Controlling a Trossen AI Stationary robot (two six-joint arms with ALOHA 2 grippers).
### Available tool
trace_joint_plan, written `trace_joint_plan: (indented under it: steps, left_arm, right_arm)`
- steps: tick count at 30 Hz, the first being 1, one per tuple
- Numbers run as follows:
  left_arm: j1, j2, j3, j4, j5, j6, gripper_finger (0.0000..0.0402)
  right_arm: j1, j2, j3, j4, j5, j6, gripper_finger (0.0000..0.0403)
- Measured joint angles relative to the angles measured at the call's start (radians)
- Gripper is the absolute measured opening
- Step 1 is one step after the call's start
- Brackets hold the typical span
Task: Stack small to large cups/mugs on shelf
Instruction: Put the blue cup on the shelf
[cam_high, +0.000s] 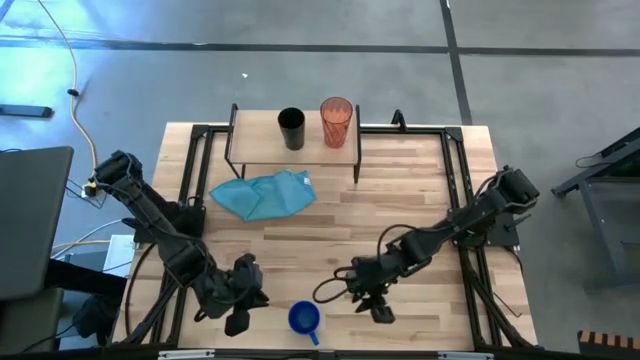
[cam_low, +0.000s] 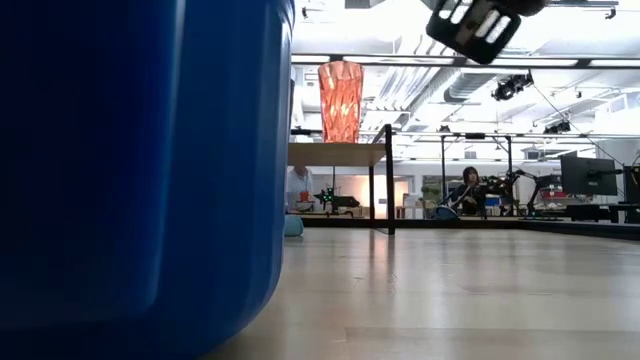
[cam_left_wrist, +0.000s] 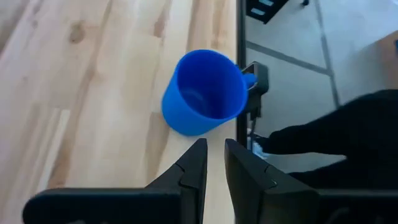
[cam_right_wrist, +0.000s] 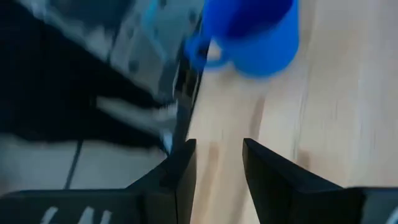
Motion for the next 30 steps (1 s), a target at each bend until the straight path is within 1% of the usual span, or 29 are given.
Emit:
trace_joint_plan:
  steps: [3,6,8,13,15,19,26,30]
  left_arm:
    - [-0.021,0.0,0.0,-0.026,-0.032,-0.01,0.0046]
    - [-0.048,0.0,0.0,-0.044,-0.081,-0.028,0.0046]
    - [-0.062,0.0,-0.002,-0.044,-0.107,-0.051,0.0046]
    - [-0.107,0.004,-0.003,-0.036,-0.225,-0.114,0.0046]
    - [-0.117,0.016,-0.003,-0.016,-0.255,-0.15,0.0046]
    - [-0.144,0.053,-0.003,0.054,-0.267,-0.163,0.0046]
    - [-0.192,0.141,-0.004,0.106,-0.27,-0.249,0.0046]
    - [-0.205,0.165,-0.004,0.118,-0.294,-0.295,0.0046]
  right_arm:
    - [0.028,0.0,-0.014,0.122,0.1,0.054,0.0122]
    - [0.063,0.001,-0.014,0.144,0.209,0.09,0.0122]
    - [0.085,0.005,-0.015,0.15,0.253,0.117,0.0122]
    - [0.131,0.038,-0.015,0.171,0.287,0.131,0.0122]
    - [0.141,0.06,-0.015,0.211,0.284,0.131,0.0122]
    - [0.155,0.108,-0.015,0.307,0.264,0.117,0.0122]
    - [0.155,0.211,-0.015,0.472,0.273,0.115,0.0122]
    - [0.156,0.251,-0.015,0.539,0.273,0.128,0.0122]
